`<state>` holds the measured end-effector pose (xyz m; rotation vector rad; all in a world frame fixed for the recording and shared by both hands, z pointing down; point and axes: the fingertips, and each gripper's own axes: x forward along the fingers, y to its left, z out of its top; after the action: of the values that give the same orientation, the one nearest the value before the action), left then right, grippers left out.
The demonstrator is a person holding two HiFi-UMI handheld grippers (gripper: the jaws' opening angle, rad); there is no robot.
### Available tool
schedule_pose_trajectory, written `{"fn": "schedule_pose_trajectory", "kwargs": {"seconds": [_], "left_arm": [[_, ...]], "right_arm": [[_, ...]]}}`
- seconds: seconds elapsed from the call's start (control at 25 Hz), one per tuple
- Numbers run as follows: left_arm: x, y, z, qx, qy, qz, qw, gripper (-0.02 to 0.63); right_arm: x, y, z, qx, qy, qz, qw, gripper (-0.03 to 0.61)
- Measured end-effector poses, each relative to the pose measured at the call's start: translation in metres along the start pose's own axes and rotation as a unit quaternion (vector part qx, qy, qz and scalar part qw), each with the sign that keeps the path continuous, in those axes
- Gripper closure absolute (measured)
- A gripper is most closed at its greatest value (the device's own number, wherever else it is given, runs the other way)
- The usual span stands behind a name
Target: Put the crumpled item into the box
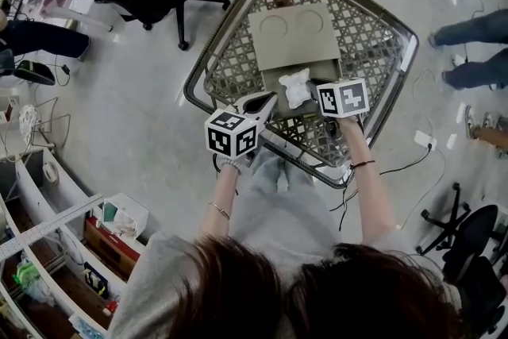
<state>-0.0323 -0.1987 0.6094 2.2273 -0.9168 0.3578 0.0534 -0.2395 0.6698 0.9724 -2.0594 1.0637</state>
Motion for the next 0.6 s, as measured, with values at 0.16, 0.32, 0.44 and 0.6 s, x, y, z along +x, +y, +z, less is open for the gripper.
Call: {"fn": "schedule_pose_trajectory", "kwargs": {"seconds": [0.16, 0.32, 0.44, 0.6], "left_arm": [[-0.006, -0.004, 0.012, 0.012, -0.012, 0.000, 0.9999, 0.597], [-0.015, -0.008, 0.029, 0.027, -0.027, 0.000, 0.9993, 0.597], [-0.022, -0.012, 0.042, 0.042, -0.038, 0.000, 0.9984, 0.597], [-0.033, -0.017, 0.060, 0.057, -0.060, 0.004, 0.9966, 0.597]], "right_arm": [[-0.015, 0.013, 0.006, -0.010, -0.029, 0.018, 0.999, 0.539], [-0.030, 0.029, 0.019, -0.024, -0.064, 0.041, 0.997, 0.550], [-0.046, 0.036, 0.029, -0.040, -0.092, 0.045, 0.994, 0.554], [-0.066, 0.040, 0.039, -0.056, -0.125, 0.048, 0.989, 0.555]]}}
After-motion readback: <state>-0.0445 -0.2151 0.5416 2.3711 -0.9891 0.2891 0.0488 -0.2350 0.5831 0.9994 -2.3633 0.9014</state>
